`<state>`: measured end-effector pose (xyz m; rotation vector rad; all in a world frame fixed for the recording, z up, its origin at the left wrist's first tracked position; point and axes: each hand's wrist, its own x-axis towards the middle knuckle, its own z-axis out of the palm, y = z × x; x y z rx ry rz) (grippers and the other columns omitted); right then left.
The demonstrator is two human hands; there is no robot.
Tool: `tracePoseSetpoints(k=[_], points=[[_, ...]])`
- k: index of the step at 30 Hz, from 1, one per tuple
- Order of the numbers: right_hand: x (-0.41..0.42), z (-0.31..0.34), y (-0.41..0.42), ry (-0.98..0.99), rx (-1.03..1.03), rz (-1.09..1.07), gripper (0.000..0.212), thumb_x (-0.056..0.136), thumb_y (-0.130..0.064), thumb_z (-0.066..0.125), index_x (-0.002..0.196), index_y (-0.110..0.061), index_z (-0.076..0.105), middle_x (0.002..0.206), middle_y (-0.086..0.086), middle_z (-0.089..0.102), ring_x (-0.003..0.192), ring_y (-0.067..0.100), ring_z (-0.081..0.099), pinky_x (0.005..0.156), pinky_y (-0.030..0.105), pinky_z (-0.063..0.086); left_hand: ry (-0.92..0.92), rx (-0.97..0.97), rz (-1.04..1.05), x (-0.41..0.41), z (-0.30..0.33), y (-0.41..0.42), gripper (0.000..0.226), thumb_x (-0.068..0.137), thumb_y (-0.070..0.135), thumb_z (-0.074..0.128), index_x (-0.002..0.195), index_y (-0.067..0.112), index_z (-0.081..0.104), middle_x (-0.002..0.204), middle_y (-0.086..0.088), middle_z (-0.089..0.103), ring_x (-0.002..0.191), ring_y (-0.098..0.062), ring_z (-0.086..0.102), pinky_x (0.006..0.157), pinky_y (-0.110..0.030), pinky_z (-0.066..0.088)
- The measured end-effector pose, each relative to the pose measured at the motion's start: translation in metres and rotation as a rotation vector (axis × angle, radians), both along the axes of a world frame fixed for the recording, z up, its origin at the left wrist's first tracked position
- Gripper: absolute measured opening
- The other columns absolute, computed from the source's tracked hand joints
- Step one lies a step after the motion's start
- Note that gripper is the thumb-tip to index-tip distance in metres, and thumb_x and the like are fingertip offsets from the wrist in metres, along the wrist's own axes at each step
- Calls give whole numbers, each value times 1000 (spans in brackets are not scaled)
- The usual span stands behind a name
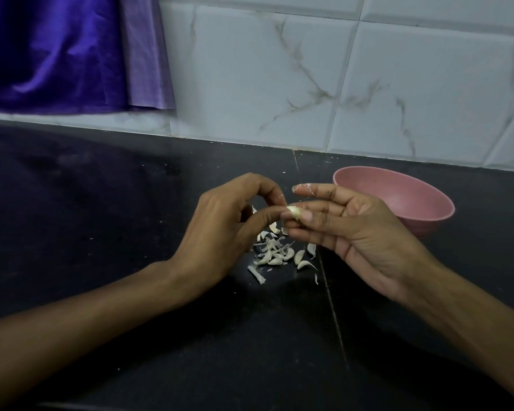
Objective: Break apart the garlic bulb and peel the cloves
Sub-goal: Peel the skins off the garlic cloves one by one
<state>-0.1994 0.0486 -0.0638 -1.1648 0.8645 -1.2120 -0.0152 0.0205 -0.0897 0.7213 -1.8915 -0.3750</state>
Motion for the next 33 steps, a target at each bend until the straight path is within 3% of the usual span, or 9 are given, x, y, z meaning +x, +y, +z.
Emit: tracePoseSetpoints(k=[6,10,23,33], points=[[0,1,1,5,-1,5,42,72,1,67,113,-3,62,96,20,75,84,24,74,74,29,61,11,-35,22,2,0,-1,14,87,18,71,94,24,60,83,16,63,44,-14,52,44,-17,42],[1,0,1,3,5,7,42,71,1,68,112,-3,63,97,21,74,82,25,74,73,29,61,-20,-78,24,2,0,-4,6,87,18,69,91,21,65,86,11,64,49,-7,52,50,-12,39],[1,1,1,-5,29,14,42,70,1,69,111,-2,63,97,22,74,79,25,74,70,29,61,-20,-145,58,1,0,-3,13,86,18,72,89,26,62,83,14,63,50,-3,49,53,-7,35],[2,0,0,-21,58,24,42,68,2,68,110,0,62,94,23,74,75,25,74,66,28,61,-46,-72,69,1,-2,0,12,90,21,68,88,28,59,84,14,61,49,-8,51,51,-8,36]])
